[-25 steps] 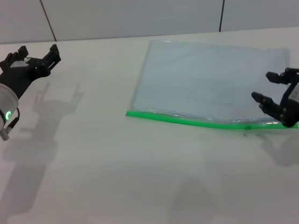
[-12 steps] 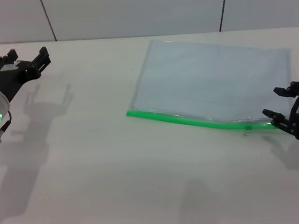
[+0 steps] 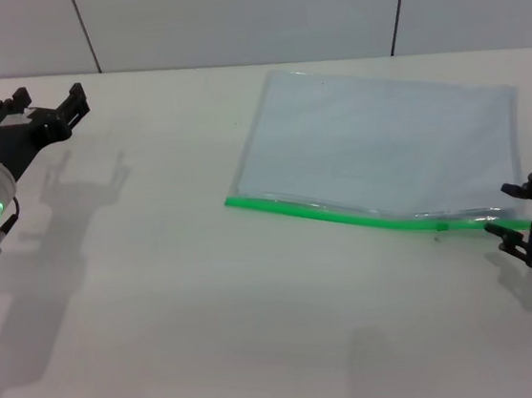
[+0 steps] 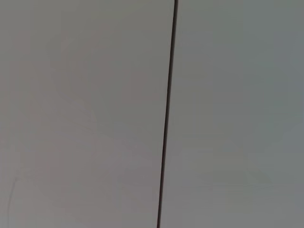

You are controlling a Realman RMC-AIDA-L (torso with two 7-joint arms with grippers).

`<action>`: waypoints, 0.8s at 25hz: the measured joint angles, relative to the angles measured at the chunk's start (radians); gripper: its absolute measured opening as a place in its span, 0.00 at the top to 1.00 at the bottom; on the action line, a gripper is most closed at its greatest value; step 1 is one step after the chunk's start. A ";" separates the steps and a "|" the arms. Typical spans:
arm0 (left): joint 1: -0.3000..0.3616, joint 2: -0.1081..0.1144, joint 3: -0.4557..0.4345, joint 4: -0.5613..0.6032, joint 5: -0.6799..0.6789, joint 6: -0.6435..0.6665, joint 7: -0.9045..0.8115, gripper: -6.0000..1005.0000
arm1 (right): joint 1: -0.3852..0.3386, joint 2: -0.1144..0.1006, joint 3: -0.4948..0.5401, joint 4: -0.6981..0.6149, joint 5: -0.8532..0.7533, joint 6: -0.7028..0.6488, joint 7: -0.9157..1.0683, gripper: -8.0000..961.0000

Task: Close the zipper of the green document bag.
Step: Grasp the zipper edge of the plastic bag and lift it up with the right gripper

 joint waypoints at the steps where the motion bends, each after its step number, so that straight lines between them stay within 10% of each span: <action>1: 0.000 0.000 0.000 0.000 0.000 0.001 0.000 0.17 | -0.005 0.000 -0.004 0.000 -0.004 0.003 0.000 0.50; 20: 0.001 0.001 -0.002 0.002 -0.006 0.010 0.000 0.17 | -0.030 0.003 -0.113 0.042 -0.141 0.188 0.056 0.49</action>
